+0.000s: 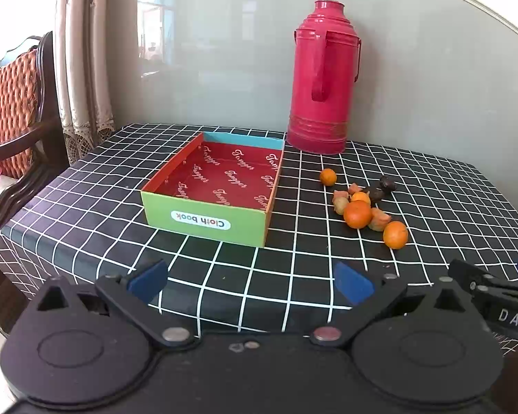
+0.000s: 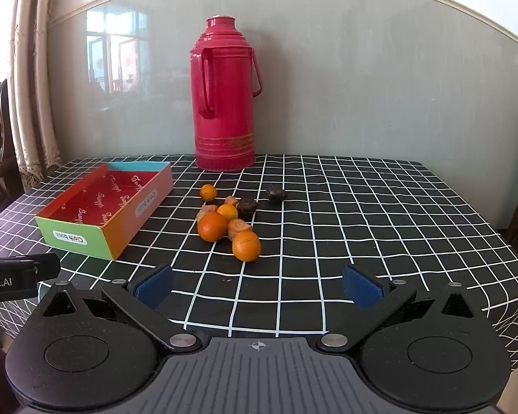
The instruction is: Organize fruits
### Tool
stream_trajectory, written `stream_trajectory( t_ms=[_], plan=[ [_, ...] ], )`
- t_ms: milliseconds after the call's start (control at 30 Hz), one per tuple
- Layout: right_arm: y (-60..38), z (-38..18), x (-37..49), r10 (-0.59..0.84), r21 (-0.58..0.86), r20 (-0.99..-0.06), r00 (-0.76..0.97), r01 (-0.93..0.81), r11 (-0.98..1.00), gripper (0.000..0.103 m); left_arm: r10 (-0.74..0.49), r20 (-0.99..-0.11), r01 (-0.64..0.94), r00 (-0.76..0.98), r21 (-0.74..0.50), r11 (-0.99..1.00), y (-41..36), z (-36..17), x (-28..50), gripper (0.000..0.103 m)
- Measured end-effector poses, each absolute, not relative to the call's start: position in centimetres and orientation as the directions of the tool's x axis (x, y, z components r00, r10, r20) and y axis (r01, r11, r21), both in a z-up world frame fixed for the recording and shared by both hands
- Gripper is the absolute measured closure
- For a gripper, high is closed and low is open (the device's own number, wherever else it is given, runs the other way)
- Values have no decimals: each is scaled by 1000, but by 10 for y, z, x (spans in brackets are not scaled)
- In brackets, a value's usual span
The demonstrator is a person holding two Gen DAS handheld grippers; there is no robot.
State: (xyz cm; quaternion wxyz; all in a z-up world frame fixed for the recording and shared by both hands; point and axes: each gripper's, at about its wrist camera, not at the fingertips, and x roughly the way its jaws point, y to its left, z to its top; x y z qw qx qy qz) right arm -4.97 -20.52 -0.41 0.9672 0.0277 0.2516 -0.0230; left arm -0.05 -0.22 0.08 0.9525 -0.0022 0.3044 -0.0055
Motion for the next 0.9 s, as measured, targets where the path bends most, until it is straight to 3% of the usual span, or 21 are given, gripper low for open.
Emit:
stream_trajectory(
  t_ms=[500, 600, 900],
  plan=[
    [-212, -7, -48, -49, 44, -481, 875, 80, 996, 0, -1, -544, 42, 839, 62, 997, -10, 3, 1, 6],
    [-218, -9, -46, -61, 54, -475, 878, 98, 994, 0, -30, -512, 56, 858, 35, 998, -14, 4, 3, 6],
    [-252, -18, -37, -121, 94, -442, 889, 179, 979, 0, -114, -526, 144, 843, 17, 989, -36, -3, 21, 6]
  ],
)
